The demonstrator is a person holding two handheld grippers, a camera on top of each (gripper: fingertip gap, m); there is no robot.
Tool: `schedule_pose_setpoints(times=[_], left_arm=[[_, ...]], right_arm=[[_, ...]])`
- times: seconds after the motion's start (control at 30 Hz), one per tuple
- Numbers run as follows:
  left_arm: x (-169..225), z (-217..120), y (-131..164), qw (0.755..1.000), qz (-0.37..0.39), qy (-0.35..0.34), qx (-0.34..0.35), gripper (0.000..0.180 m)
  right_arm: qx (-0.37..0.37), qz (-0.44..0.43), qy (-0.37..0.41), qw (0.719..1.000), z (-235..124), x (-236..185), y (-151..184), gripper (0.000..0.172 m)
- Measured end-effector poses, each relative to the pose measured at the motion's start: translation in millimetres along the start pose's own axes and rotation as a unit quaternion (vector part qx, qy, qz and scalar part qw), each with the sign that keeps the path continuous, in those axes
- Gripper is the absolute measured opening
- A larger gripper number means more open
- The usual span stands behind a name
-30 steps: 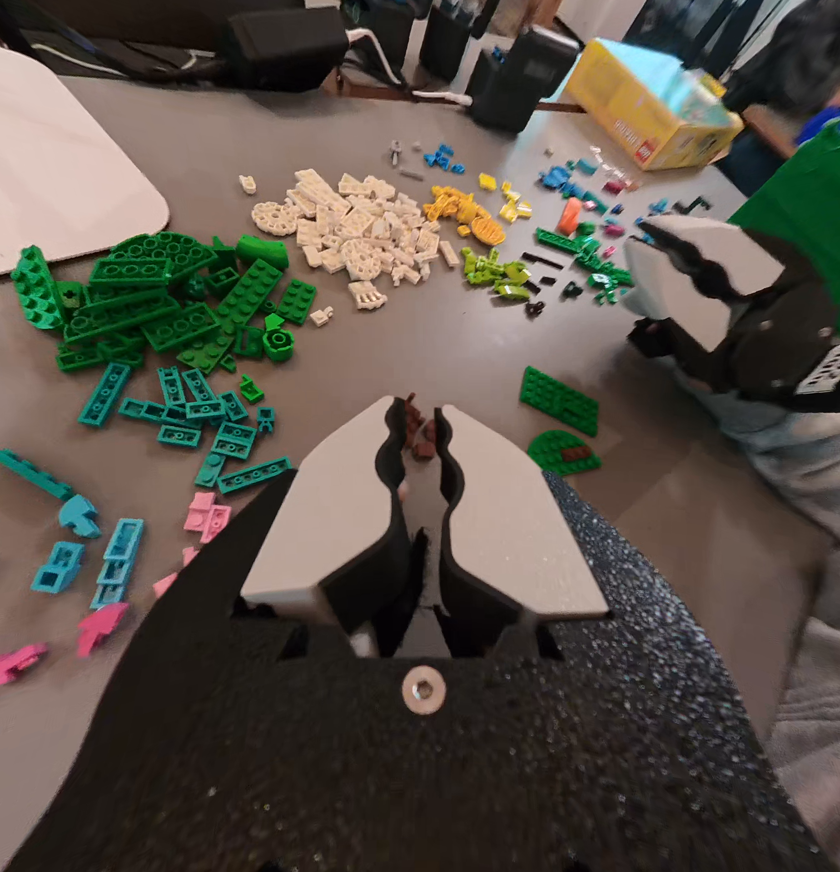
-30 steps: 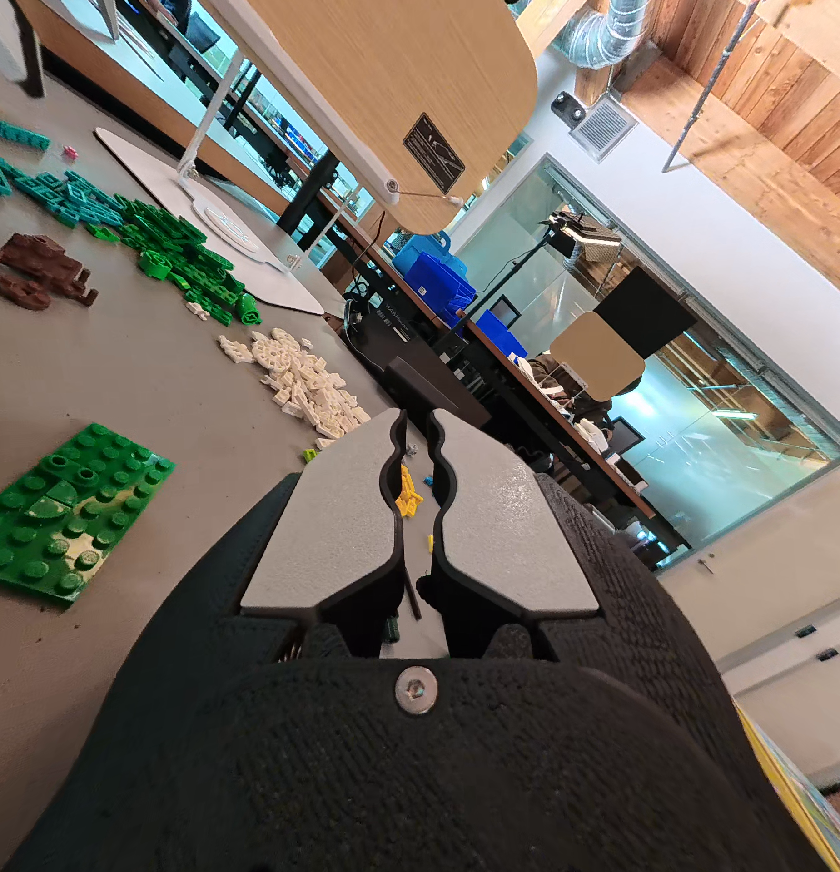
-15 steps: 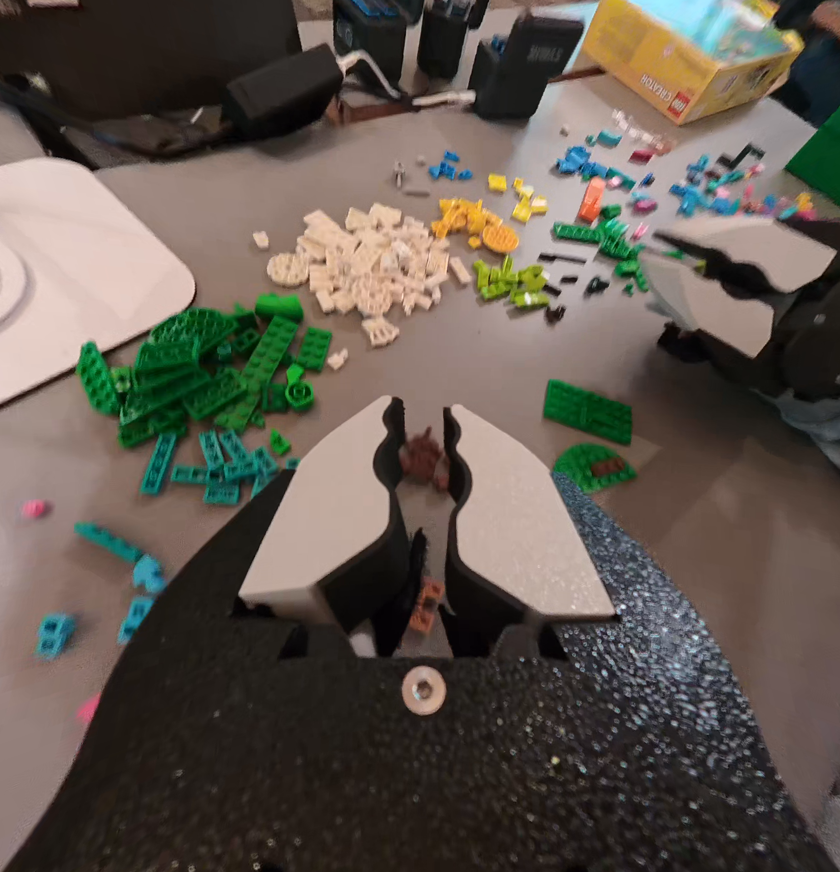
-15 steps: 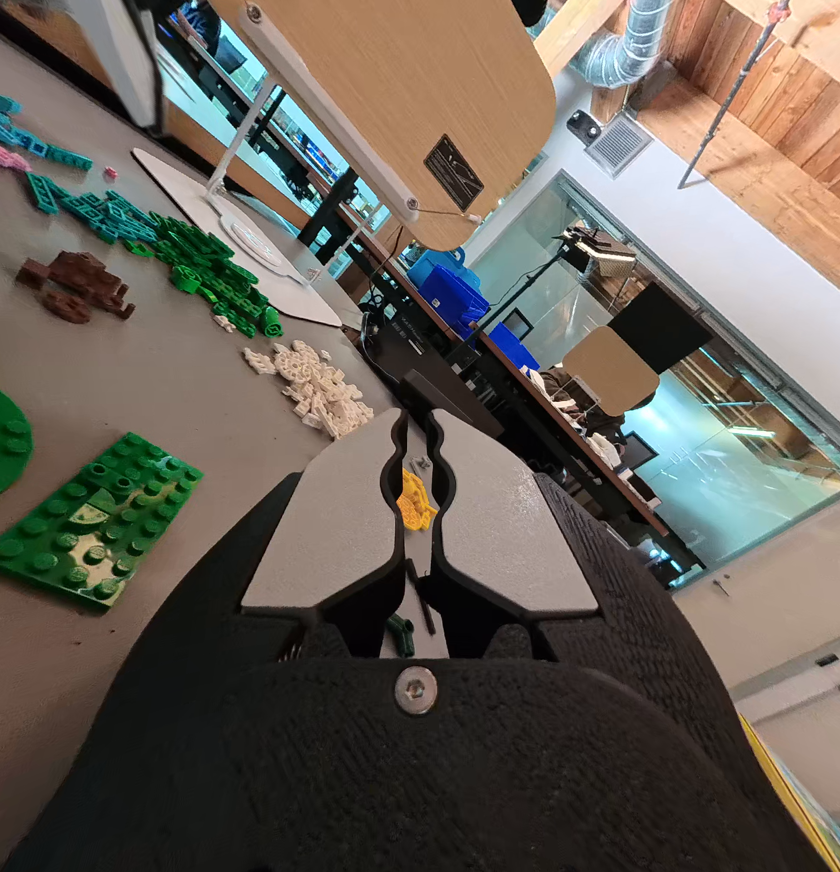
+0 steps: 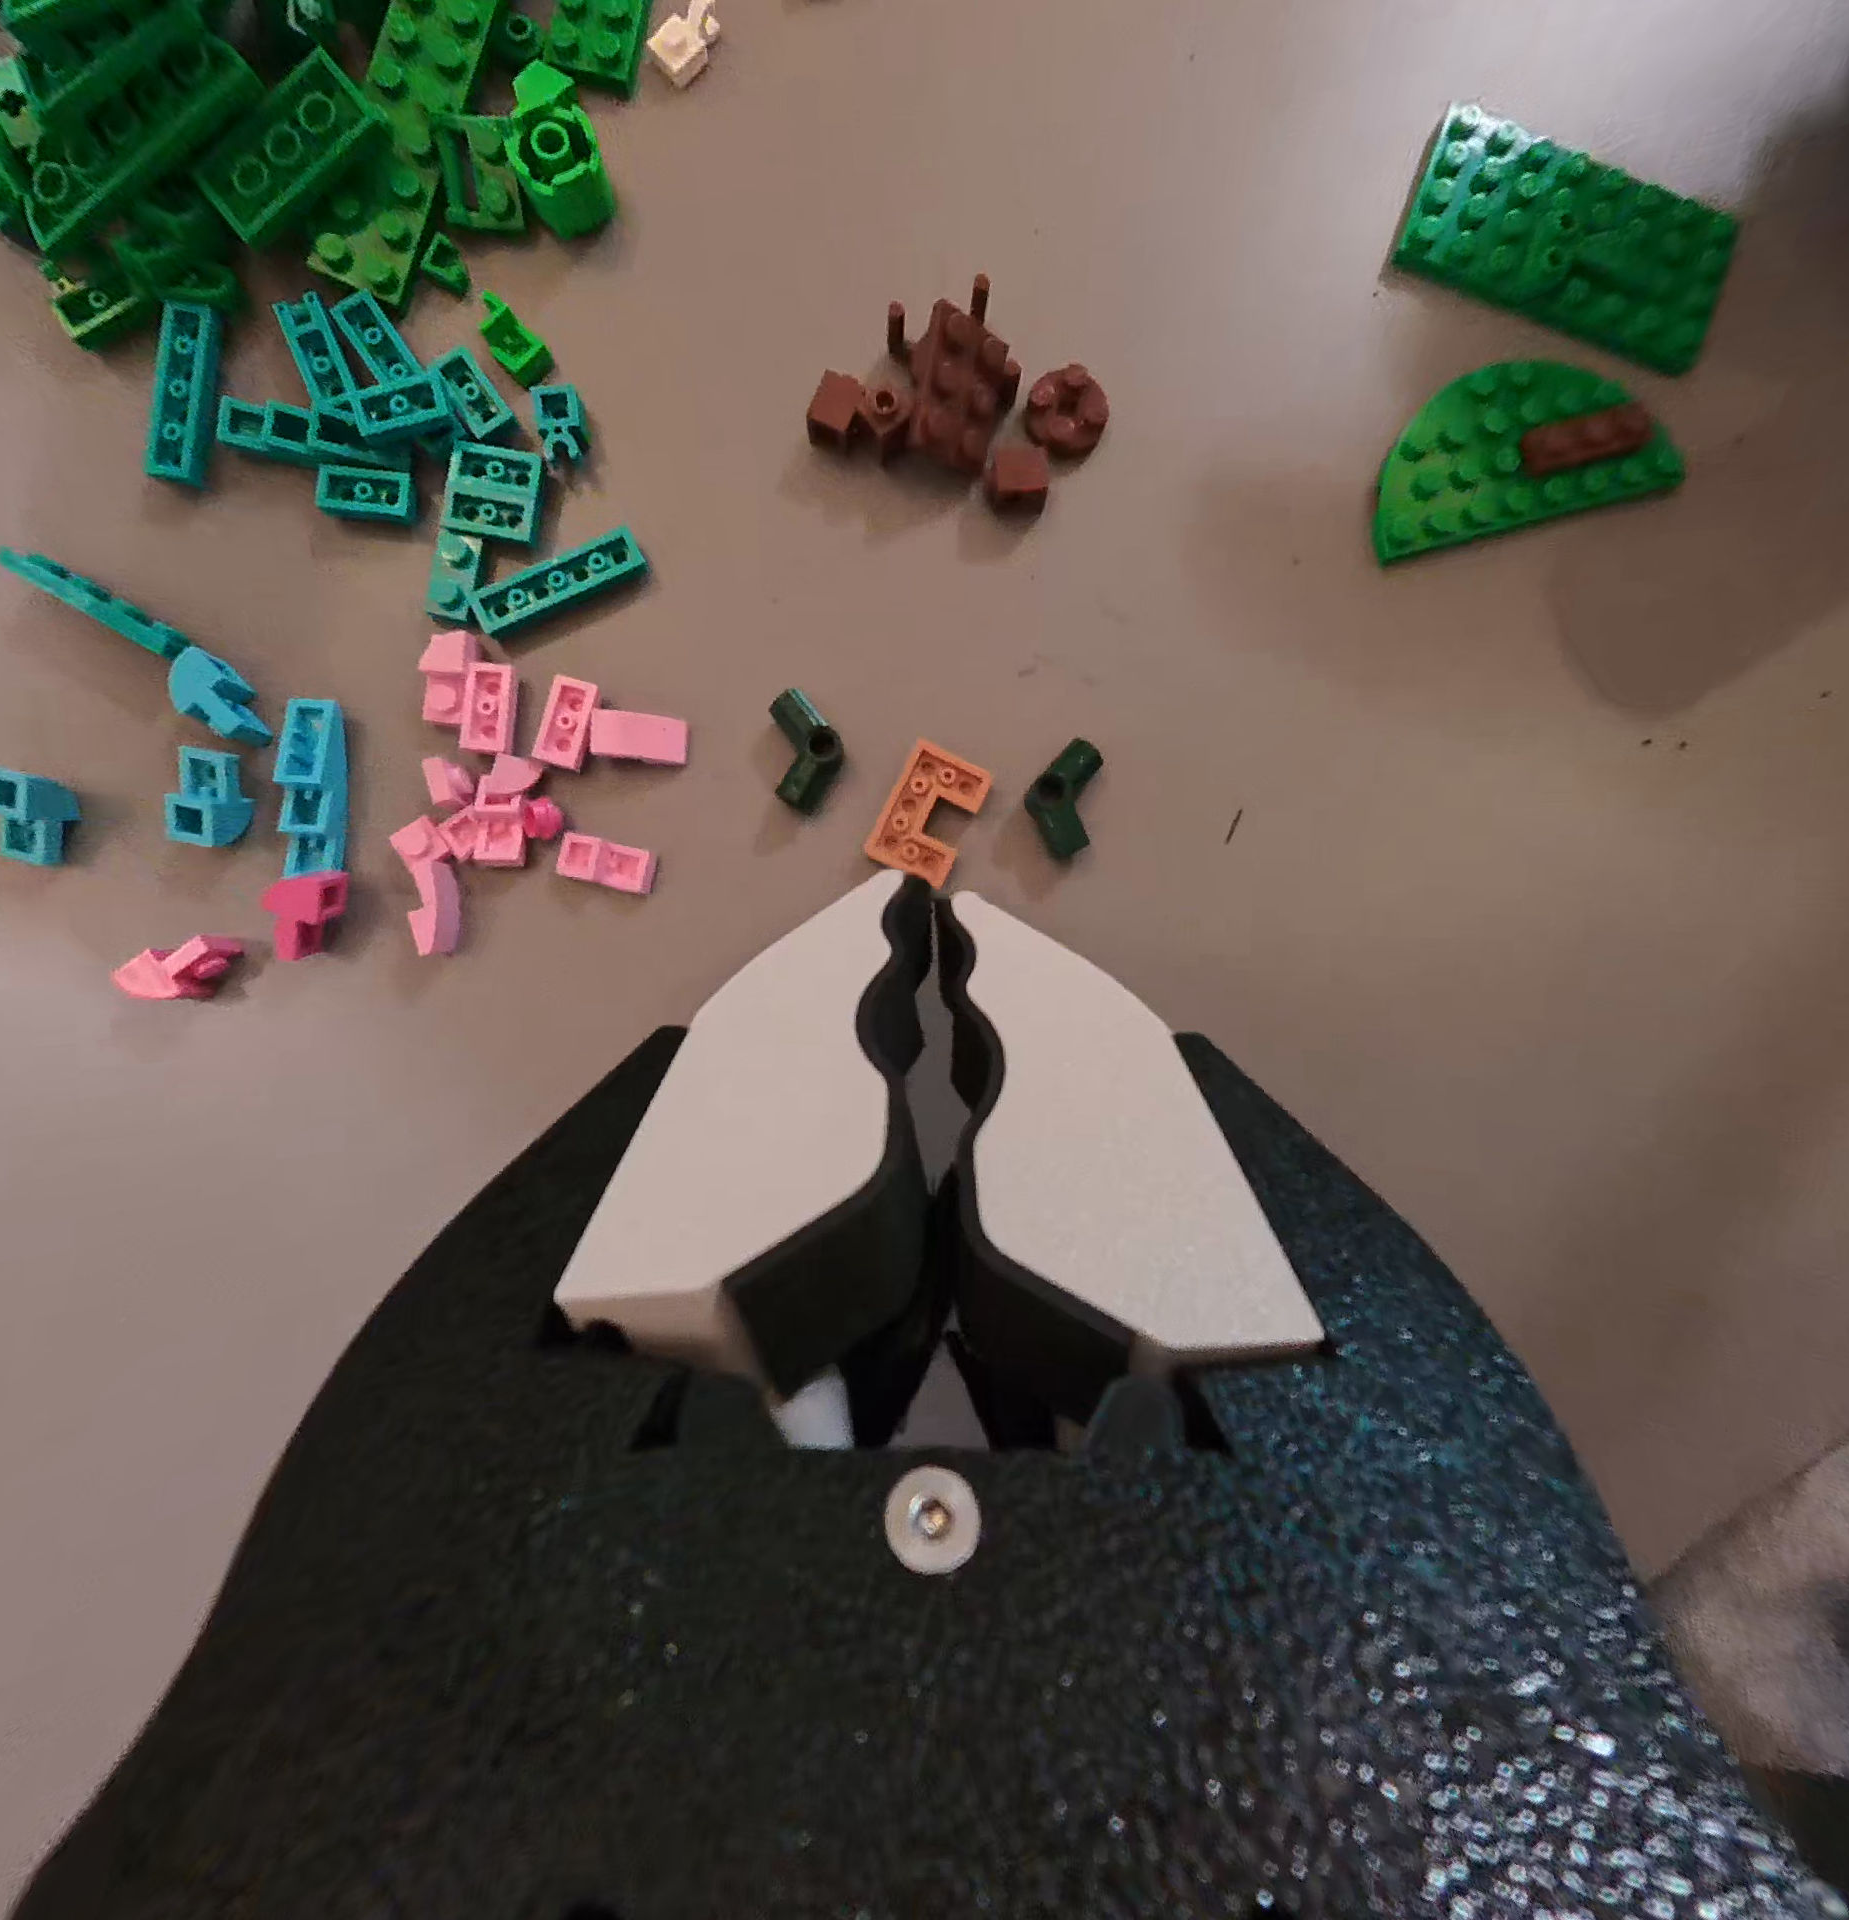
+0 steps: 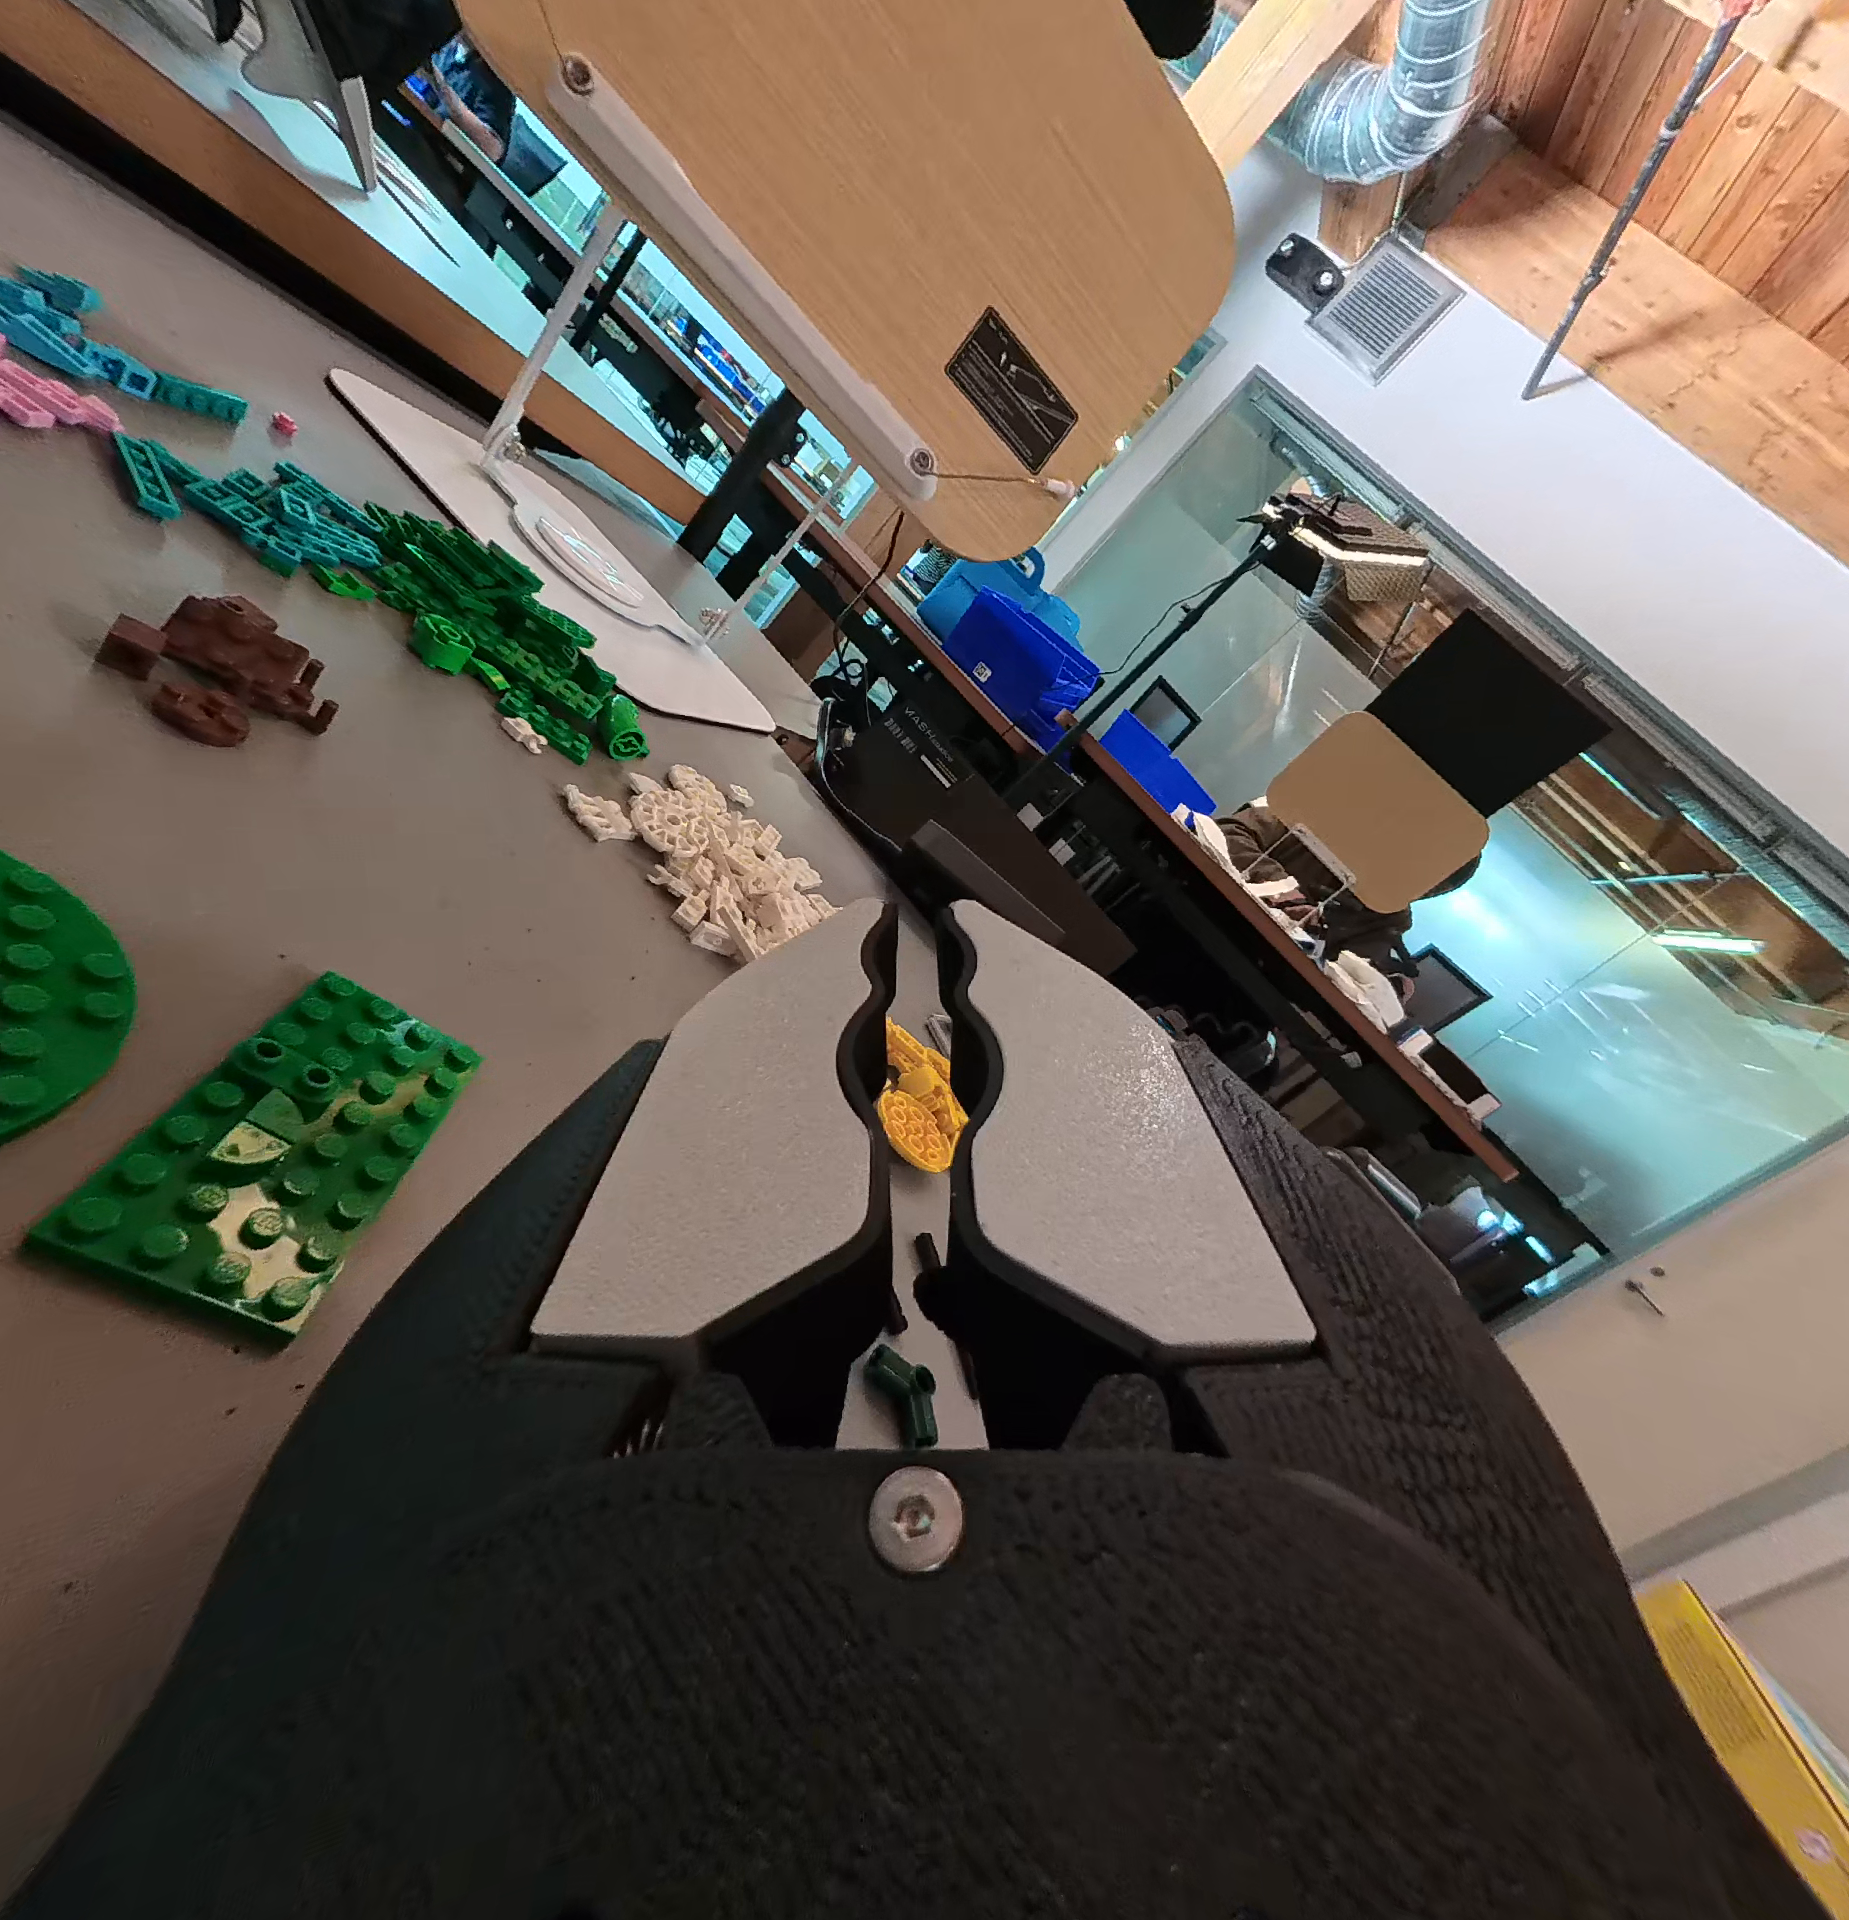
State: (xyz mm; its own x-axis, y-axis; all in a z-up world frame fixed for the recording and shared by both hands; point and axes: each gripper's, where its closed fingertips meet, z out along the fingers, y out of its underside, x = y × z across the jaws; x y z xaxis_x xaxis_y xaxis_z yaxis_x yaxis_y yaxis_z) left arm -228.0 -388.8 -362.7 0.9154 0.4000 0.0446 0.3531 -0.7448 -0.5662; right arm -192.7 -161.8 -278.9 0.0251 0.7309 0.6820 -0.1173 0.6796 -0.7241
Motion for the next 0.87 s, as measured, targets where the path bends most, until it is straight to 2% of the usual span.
schedule_pose_setpoints(times=[0.43,0.57,0.6,0.67,0.73,0.87], left_arm=[[1,28,-26,1.000,-0.002,0.001,0.019,0.000],[-5,18,-31,0.999,0.001,-0.024,0.031,0.001],[-2,15,-32,0.999,-0.006,-0.011,0.039,0.004],[6,9,-30,0.999,-0.017,0.019,0.038,0.025],[13,9,-24,0.999,-0.008,0.030,0.022,0.037],[18,16,-18,0.999,0.035,0.006,0.001,0.043]], right_arm=[[-0.001,-0.013,-0.014,1.000,1,-6,1,0.006],[0.000,-0.014,-0.015,1.000,1,-6,1,0.006],[0.000,-0.013,-0.014,1.000,1,-6,1,0.006],[0.000,-0.013,-0.015,1.000,1,-6,1,0.006],[0.000,-0.015,-0.018,1.000,1,-7,0,0.006],[0.001,-0.018,-0.020,1.000,1,-8,0,0.006]])
